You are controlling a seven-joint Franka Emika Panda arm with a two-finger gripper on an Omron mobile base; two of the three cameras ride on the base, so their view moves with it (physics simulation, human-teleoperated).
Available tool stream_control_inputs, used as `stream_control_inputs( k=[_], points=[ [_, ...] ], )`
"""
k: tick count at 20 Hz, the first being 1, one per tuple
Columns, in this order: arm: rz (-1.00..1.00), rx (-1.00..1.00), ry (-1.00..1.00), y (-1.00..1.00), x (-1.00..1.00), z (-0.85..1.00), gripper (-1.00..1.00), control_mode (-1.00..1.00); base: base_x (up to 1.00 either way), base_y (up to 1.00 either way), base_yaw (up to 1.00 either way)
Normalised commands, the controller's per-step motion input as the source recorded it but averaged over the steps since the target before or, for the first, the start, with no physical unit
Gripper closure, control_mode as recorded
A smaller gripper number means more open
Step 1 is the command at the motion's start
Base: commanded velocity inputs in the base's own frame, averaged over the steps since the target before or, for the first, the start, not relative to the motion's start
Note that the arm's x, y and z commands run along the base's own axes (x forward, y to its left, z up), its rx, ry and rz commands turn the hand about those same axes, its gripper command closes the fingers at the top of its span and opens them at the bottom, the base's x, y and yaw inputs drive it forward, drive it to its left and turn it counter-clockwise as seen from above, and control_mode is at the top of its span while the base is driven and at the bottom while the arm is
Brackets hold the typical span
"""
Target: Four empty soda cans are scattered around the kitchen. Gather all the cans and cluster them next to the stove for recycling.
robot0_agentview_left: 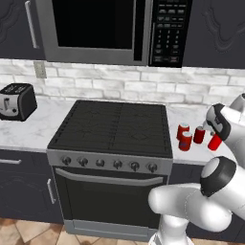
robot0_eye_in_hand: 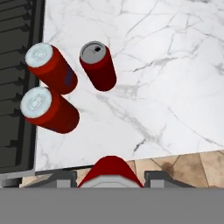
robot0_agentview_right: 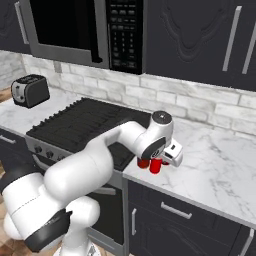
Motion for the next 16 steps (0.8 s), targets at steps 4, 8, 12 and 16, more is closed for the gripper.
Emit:
stream_control_inputs(
  k=[4, 8, 12, 16],
  points=[
    [0.0, 0.0, 0.0, 0.0, 0.0, -0.16, 1.0, -1.0, 0.0, 0.0, 0.0],
    [0.0, 0.0, 0.0, 0.0, 0.04, -0.13, 1.0, -1.0, 0.0, 0.0, 0.0],
    [0.0, 0.0, 0.0, 0.0, 0.08, -0.12, 1.0, -1.0, 0.0, 0.0, 0.0],
    [0.0, 0.0, 0.0, 0.0, 0.12, -0.12, 1.0, -1.0, 0.0, 0.0, 0.0]
  ],
)
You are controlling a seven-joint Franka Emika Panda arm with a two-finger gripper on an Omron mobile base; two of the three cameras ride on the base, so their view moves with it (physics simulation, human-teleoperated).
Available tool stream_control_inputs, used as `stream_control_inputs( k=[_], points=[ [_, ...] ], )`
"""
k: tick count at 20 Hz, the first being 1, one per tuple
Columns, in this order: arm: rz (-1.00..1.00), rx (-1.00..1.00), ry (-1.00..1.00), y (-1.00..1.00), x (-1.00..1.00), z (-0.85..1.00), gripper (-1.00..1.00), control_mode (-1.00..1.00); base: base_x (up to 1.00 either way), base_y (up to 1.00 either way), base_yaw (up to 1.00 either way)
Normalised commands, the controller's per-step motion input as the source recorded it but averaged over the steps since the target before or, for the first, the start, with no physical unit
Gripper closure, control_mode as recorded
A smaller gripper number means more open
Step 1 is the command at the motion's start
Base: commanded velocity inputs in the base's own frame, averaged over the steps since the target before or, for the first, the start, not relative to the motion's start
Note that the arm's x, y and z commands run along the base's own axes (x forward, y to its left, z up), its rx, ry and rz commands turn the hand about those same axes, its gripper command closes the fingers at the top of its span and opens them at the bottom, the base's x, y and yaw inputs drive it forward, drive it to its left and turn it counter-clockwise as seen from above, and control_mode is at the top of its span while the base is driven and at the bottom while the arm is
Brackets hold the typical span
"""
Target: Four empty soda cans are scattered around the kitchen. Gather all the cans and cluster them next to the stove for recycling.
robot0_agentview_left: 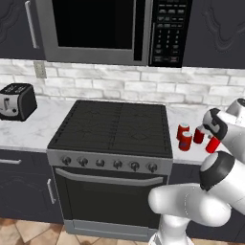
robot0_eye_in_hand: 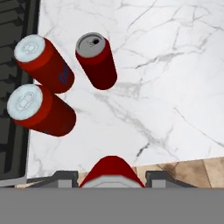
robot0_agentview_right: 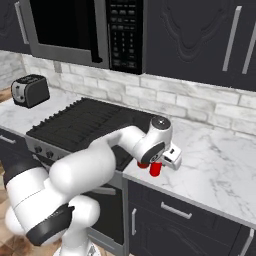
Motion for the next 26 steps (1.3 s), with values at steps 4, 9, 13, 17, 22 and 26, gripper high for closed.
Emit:
stream_control_inputs(
  k=[4, 9, 13, 17, 22, 26],
  points=[
    [0.0, 0.0, 0.0, 0.0, 0.16, -0.17, 1.0, -1.0, 0.0, 0.0, 0.0],
    [0.0, 0.0, 0.0, 0.0, 0.17, -0.17, 1.0, -1.0, 0.0, 0.0, 0.0],
    [0.0, 0.0, 0.0, 0.0, 0.12, -0.2, 1.0, -1.0, 0.0, 0.0, 0.0],
    [0.0, 0.0, 0.0, 0.0, 0.11, -0.2, 1.0, -1.0, 0.0, 0.0, 0.0],
    [0.0, 0.0, 0.0, 0.0, 0.12, -0.17, 1.0, -1.0, 0.0, 0.0, 0.0],
    [0.0, 0.0, 0.0, 0.0, 0.14, -0.16, 1.0, -1.0, 0.0, 0.0, 0.0]
  ],
)
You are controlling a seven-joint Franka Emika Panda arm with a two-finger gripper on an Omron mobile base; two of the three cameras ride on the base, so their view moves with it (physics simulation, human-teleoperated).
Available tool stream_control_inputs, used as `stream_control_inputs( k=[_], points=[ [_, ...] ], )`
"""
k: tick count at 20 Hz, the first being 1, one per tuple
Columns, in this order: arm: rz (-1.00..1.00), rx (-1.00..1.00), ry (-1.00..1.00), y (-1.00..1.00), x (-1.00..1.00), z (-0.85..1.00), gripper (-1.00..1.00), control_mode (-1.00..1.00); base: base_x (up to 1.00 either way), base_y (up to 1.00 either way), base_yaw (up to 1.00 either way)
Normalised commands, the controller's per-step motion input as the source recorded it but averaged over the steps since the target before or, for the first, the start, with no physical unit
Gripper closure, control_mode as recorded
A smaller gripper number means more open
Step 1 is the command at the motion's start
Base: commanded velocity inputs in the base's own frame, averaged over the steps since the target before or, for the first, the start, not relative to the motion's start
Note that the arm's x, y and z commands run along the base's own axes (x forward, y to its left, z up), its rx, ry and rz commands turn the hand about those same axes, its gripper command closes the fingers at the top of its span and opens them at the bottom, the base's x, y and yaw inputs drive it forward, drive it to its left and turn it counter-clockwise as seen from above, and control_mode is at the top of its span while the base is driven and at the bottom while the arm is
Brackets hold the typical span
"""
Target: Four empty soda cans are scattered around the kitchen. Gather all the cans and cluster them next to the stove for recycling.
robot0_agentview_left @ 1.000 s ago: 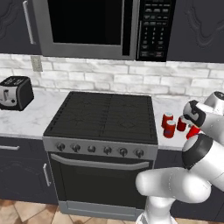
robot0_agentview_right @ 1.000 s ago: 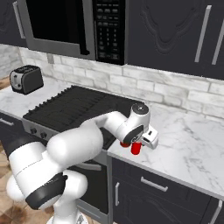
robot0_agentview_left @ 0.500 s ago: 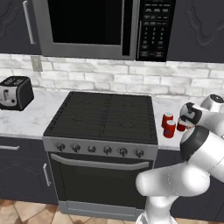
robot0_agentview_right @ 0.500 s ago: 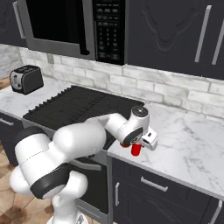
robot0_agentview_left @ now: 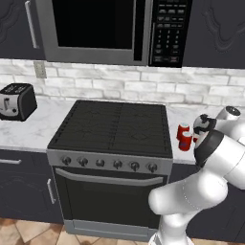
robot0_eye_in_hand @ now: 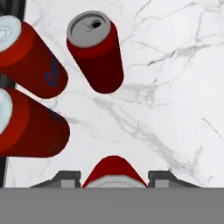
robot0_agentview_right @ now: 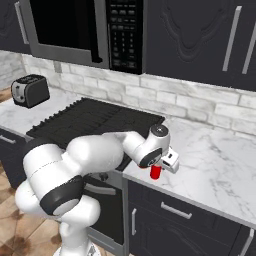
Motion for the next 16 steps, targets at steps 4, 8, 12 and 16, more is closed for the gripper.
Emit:
stream_control_inputs(
  k=[4, 8, 12, 16],
  points=[
    [0.0, 0.0, 0.0, 0.0, 0.15, -0.17, 1.0, -1.0, 0.0, 0.0, 0.0],
    [0.0, 0.0, 0.0, 0.0, 0.15, -0.16, 1.0, -1.0, 0.0, 0.0, 0.0],
    [0.0, 0.0, 0.0, 0.0, 0.17, -0.17, 1.0, -1.0, 0.0, 0.0, 0.0],
    [0.0, 0.0, 0.0, 0.0, 0.2, -0.16, 1.0, -1.0, 0.0, 0.0, 0.0]
  ],
)
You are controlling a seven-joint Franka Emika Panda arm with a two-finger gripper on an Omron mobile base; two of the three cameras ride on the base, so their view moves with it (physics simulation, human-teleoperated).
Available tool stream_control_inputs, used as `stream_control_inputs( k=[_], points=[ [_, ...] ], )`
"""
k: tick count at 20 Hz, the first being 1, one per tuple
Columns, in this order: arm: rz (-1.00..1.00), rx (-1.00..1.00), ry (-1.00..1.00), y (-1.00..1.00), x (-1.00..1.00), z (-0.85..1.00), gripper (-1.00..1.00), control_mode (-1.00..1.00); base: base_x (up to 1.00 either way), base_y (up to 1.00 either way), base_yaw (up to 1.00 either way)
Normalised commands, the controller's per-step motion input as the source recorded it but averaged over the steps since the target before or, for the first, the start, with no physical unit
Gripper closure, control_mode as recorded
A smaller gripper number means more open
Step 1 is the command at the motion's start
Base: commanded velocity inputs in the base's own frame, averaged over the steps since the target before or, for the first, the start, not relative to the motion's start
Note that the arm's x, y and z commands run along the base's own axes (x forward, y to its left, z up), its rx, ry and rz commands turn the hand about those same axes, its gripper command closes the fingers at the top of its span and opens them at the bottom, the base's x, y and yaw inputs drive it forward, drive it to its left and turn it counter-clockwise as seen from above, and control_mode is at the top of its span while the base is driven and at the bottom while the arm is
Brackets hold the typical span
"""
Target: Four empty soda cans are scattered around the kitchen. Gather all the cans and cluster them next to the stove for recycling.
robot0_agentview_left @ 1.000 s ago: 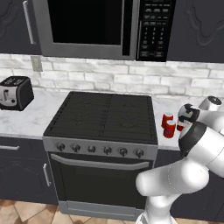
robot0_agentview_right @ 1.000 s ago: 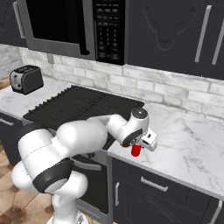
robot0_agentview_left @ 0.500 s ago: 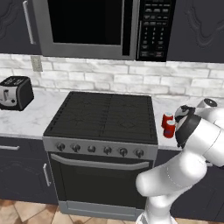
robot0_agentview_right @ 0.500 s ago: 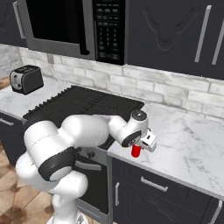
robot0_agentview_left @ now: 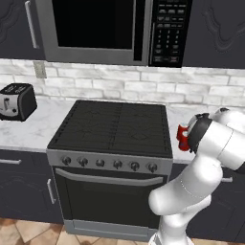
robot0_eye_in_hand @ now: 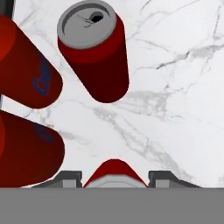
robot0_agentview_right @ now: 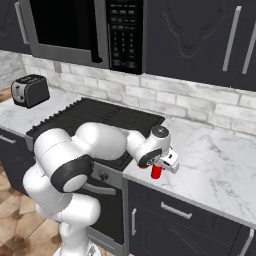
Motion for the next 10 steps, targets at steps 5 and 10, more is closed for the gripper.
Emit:
stream_control_inputs(
  k=[5, 10],
  points=[
    [0.0, 0.0, 0.0, 0.0, 0.22, -0.17, 1.0, -1.0, 0.0, 0.0, 0.0],
    [0.0, 0.0, 0.0, 0.0, 0.07, -0.32, 1.0, -1.0, 0.0, 0.0, 0.0]
  ],
)
